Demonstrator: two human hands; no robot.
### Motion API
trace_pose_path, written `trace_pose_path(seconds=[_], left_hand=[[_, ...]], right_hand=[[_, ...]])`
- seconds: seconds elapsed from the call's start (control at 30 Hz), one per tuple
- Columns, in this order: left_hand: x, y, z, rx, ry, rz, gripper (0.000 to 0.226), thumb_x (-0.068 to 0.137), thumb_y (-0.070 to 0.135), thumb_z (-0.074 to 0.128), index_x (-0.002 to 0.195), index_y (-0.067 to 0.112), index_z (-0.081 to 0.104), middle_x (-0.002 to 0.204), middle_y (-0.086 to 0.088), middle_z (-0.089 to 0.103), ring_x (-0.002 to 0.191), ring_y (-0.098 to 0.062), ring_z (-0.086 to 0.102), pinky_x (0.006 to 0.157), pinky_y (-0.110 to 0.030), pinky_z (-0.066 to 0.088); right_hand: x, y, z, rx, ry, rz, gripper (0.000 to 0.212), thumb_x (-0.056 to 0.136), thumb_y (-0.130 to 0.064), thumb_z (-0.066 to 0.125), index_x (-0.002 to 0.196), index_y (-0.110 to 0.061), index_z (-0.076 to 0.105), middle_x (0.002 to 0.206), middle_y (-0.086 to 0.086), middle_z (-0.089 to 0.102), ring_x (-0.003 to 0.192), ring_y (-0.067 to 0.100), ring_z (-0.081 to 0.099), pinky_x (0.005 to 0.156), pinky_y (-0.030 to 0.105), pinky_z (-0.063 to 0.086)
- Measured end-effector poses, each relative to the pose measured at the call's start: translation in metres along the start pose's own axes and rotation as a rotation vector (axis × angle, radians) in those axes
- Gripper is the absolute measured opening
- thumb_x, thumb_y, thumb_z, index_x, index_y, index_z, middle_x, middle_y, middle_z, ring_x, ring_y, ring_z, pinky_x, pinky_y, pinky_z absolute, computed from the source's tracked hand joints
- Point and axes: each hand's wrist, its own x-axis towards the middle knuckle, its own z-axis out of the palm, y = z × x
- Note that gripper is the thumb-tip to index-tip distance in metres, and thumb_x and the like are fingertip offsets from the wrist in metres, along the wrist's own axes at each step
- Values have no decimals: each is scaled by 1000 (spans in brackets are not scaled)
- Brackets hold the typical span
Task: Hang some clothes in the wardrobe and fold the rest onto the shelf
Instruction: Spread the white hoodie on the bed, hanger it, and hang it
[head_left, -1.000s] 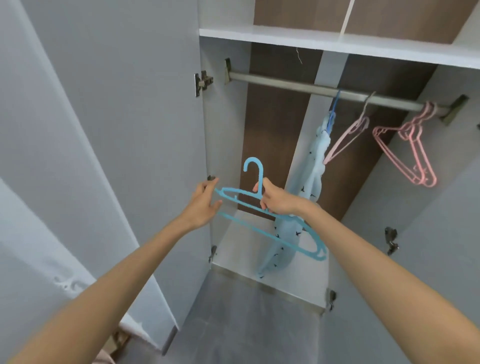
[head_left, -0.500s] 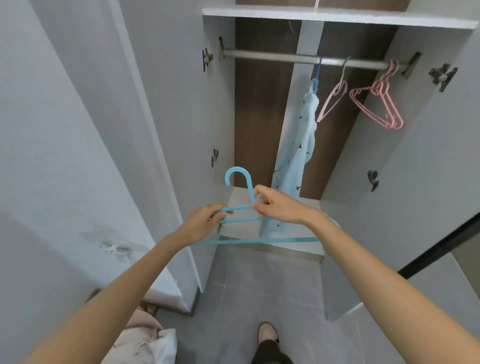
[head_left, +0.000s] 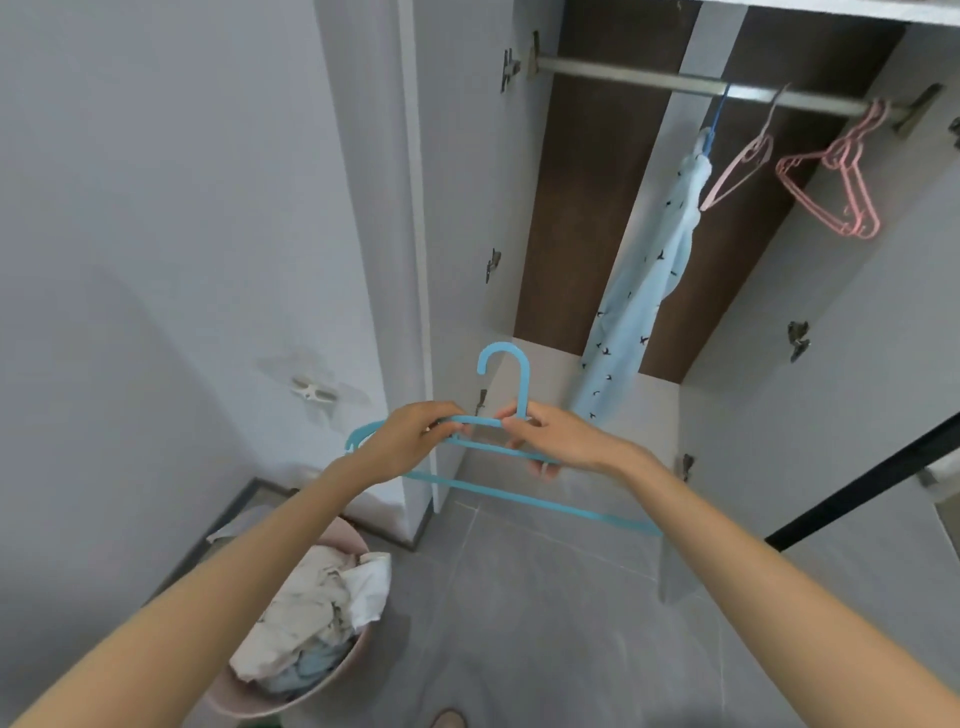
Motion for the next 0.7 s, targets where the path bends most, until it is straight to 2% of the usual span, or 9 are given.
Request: trace_pose_path(seconds=[0.07, 0.17, 0.2, 0.27, 0.33, 0.4, 0.5, 0.6, 0.7], left_hand=[[-17, 2, 9, 73, 75, -23, 17, 97, 22, 52, 105, 18, 66, 96, 2, 67, 86, -14, 58, 82, -32, 48], [-43, 2, 20, 165, 204, -94, 28, 94, 21, 57, 121, 23, 60, 117, 0, 61, 103, -16, 54, 95, -33, 43], [-52, 0, 21, 165, 240, -127, 33, 94, 21, 58, 126, 23, 56, 122, -1, 58, 109, -18, 51, 98, -33, 40], [-75, -4, 20, 107, 323, -217, 37, 94, 19, 57, 130, 21, 52, 126, -4, 54, 114, -21, 49, 100, -34, 38], [-100, -9, 18, 9, 401, -327, 34, 95, 16, 54, 129, 17, 51, 123, -6, 55, 111, -20, 51, 98, -33, 40], [-125, -19, 14, -56, 428, -424, 31, 96, 15, 51, 127, 17, 52, 119, -6, 58, 105, -21, 57, 94, -35, 46], [-161, -41, 9, -125, 445, -551, 29, 96, 15, 48, 124, 20, 54, 111, -5, 63, 95, -20, 62, 85, -31, 49], [-190, -59, 2, -157, 469, -639, 25, 97, 22, 49, 120, 27, 56, 108, -1, 64, 97, -17, 62, 85, -33, 48], [-211, -75, -3, -169, 483, -697, 25, 96, 19, 48, 119, 21, 56, 107, -2, 64, 87, -21, 63, 84, -33, 47]], right_hand=[[-9, 4, 15, -46, 16, -11, 25, 103, -35, 37, 115, -21, 53, 105, 6, 63, 61, 15, 55, 53, 22, 49], [-21, 14, 38, -76, 82, -21, 25, 103, -31, 37, 105, -15, 56, 108, 7, 64, 60, 13, 53, 46, 15, 41], [-25, 18, 45, -93, 99, -25, 26, 103, -30, 37, 101, -13, 57, 106, 10, 64, 61, 13, 52, 46, 15, 40], [-31, 27, 57, -131, 120, -16, 28, 101, -31, 37, 92, -12, 56, 100, 16, 64, 65, 17, 53, 55, 23, 43], [-34, 32, 70, -113, 116, 7, 30, 102, -33, 36, 82, -16, 51, 89, 14, 58, 68, 20, 52, 60, 28, 41], [-34, 35, 84, -36, 109, 30, 32, 103, -33, 34, 77, -18, 47, 87, 8, 55, 64, 18, 53, 54, 24, 40], [-28, 30, 104, 83, 103, 93, 31, 103, -33, 35, 84, -14, 50, 85, 1, 58, 57, 15, 54, 51, 24, 40], [-19, 21, 122, 178, 73, 119, 30, 102, -31, 36, 82, -14, 51, 81, -2, 58, 56, 15, 53, 49, 24, 39], [-3, 10, 142, 176, 63, 124, 29, 102, -31, 37, 84, -13, 52, 77, -3, 56, 54, 14, 52, 44, 21, 37]])
